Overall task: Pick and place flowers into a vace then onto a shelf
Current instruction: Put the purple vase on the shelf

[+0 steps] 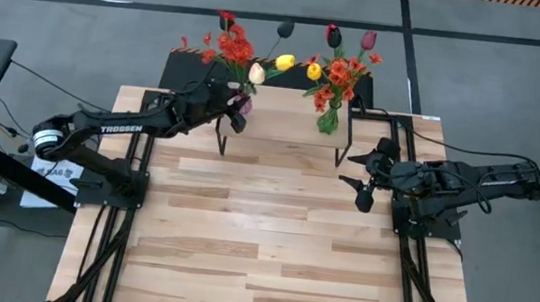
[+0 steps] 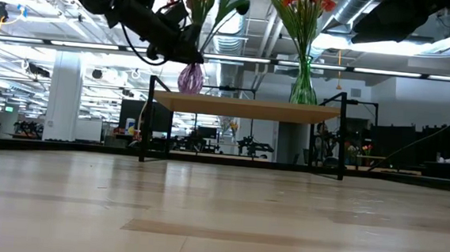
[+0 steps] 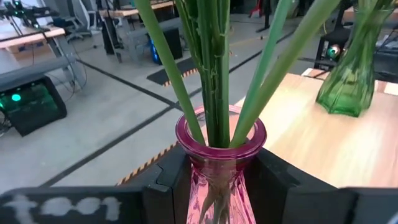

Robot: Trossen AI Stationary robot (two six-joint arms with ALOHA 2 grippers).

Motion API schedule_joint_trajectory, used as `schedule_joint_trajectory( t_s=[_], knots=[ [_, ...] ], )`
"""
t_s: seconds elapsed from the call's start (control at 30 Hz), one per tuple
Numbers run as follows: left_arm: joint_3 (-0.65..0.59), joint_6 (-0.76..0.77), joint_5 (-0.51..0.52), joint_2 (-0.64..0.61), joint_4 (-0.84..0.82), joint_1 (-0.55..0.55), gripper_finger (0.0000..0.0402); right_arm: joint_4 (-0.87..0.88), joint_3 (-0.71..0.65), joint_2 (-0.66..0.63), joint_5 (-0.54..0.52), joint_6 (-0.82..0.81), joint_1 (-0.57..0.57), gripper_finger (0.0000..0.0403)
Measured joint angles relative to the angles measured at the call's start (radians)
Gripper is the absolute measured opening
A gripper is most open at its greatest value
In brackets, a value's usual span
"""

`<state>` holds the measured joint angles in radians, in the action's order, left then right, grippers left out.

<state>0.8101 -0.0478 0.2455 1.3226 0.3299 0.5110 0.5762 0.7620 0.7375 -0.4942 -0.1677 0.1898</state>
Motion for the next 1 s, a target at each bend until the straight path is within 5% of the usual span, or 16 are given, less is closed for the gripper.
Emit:
schedule_joint_trajectory(
  t_s=[1.0],
  knots=[
    [-0.076, 0.004, -0.007, 0.004, 0.085, 0.017, 0.0116, 0.000, 0.000, 0.000, 0.022, -0.010, 0.000, 0.0260]
  ],
)
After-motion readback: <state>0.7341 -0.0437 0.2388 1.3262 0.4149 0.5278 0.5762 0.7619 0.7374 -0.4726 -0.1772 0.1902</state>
